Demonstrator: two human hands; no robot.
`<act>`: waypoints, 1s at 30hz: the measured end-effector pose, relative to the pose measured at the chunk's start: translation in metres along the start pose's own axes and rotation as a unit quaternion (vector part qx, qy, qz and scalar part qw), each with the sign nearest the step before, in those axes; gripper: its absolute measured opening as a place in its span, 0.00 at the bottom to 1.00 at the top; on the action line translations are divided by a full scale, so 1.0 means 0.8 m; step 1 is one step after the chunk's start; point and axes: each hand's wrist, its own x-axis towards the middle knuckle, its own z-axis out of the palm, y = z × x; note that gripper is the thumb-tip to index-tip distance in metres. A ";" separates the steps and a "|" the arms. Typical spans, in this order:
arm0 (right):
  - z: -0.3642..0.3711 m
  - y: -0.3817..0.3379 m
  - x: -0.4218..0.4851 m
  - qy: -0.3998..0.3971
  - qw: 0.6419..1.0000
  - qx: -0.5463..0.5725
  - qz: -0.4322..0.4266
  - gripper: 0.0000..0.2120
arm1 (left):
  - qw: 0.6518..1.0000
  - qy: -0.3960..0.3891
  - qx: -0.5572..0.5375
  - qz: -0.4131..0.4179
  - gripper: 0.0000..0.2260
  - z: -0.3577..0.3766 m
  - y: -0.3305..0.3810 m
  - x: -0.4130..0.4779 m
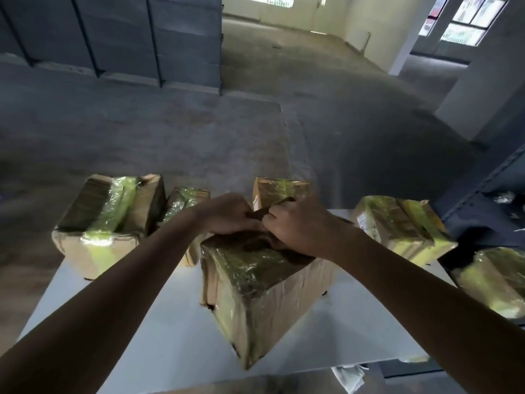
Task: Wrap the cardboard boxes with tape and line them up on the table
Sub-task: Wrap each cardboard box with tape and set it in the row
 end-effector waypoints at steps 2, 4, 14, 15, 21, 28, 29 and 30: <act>0.005 -0.009 0.004 -0.008 1.000 0.019 0.008 0.11 | 0.998 0.024 -0.049 -0.008 0.14 0.003 -0.006 -0.009; 0.008 -0.021 0.013 -0.032 0.998 0.059 0.014 0.09 | 0.992 0.038 -0.115 -0.019 0.15 0.002 -0.011 -0.020; 0.074 -0.102 0.067 -0.134 0.987 0.086 0.026 0.07 | 0.981 0.137 0.006 -0.133 0.20 0.048 -0.040 -0.087; 0.083 -0.110 0.072 -0.119 0.987 0.101 0.025 0.07 | 0.978 0.125 0.009 -0.167 0.26 0.068 -0.046 -0.092; 0.130 -0.127 0.083 -0.079 0.992 0.095 -0.008 0.12 | 0.937 0.131 -0.115 -0.303 0.41 0.154 -0.089 -0.117; 0.150 -0.119 0.098 -0.042 0.975 0.220 -0.002 0.04 | 0.925 0.147 -0.111 -0.332 0.49 0.184 -0.106 -0.124; 0.153 -0.119 0.096 -0.038 0.970 0.239 0.000 0.06 | 0.929 0.143 -0.107 -0.325 0.50 0.184 -0.106 -0.124; 0.156 -0.119 0.094 -0.038 0.967 0.253 -0.001 0.07 | 0.933 0.134 -0.100 -0.317 0.50 0.183 -0.107 -0.122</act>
